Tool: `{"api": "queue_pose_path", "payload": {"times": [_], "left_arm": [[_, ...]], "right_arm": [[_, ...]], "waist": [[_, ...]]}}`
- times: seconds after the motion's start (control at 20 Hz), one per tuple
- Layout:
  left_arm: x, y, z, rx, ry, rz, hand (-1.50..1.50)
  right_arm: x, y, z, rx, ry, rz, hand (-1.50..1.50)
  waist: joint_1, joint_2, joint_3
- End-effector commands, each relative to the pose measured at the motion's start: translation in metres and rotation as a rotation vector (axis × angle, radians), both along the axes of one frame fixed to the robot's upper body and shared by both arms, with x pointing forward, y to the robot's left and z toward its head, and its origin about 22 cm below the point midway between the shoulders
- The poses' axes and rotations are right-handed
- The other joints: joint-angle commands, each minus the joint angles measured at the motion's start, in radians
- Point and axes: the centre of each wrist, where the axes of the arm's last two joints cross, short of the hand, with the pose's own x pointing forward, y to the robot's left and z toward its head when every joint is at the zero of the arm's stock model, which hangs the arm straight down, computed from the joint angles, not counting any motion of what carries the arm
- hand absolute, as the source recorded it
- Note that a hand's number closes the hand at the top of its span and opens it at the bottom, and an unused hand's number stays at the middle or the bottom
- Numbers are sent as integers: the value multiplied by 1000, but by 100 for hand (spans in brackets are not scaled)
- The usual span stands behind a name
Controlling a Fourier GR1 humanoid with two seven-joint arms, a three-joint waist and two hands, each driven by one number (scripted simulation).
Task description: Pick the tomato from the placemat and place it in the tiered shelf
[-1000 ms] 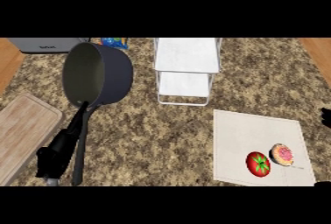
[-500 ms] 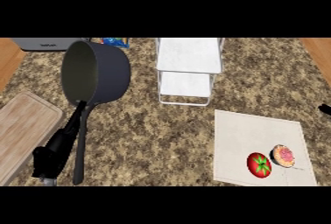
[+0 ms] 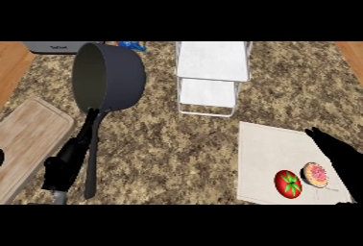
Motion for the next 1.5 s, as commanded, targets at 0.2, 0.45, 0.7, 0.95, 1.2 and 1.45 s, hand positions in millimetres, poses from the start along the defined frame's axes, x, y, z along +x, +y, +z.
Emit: {"api": "queue_pose_path", "payload": {"times": [0.2,0.45,0.7,0.95,1.2,1.45], "left_arm": [[-16,-4,-37,-23,176,7,0],[2,-4,-25,-8,154,29,0],[5,-15,-24,5,158,30,0],[-1,-9,-40,-3,153,10,0],[0,-6,-36,-3,158,8,0],[-2,-4,-35,-5,160,13,0]], "right_arm": [[-2,53,-36,-94,141,-82,-150],[-3,63,-31,-106,144,-104,-150],[4,60,-38,-211,102,-131,-150],[4,63,-46,-226,94,-130,-150],[2,68,-56,-235,110,-111,-150],[17,54,-75,-253,134,-126,-150]], "waist": [[-5,14,-11],[-19,11,-10],[-19,11,-10],[-19,12,-11],[-19,11,-10],[-14,12,-10]]}}
